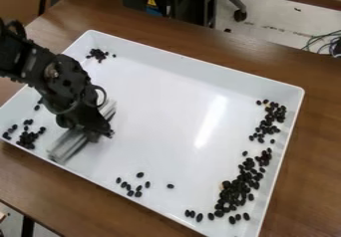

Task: Sweep into pile

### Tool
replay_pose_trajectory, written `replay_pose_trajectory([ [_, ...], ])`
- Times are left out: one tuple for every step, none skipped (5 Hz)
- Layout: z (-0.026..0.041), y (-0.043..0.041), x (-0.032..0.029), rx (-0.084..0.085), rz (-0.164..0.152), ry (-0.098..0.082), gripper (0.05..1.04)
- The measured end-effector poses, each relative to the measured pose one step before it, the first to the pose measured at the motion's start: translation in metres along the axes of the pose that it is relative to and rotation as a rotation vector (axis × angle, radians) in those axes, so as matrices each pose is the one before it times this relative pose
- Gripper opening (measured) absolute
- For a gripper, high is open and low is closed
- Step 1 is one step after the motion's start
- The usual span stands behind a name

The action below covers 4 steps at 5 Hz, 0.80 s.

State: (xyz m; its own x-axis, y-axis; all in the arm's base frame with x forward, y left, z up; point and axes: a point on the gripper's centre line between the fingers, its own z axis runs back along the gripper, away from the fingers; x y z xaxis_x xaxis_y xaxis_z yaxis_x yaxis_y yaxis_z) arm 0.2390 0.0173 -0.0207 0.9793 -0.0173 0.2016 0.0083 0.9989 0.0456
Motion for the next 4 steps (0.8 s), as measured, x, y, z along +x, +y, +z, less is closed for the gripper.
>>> replay_pose_trajectory([
  [-0.00051, -0.03948, 0.00114, -0.0551, 0.0437, -0.0355, 0.363],
  [-0.00142, -0.03298, -0.00320, -0.0370, 0.0009, -0.0099, 0.363],
  [-0.00107, -0.04247, -0.00018, -0.0419, -0.0356, 0.0005, 0.363],
  [-0.00238, -0.02465, 0.00029, 0.0147, -0.0059, 0.0174, 0.363],
])
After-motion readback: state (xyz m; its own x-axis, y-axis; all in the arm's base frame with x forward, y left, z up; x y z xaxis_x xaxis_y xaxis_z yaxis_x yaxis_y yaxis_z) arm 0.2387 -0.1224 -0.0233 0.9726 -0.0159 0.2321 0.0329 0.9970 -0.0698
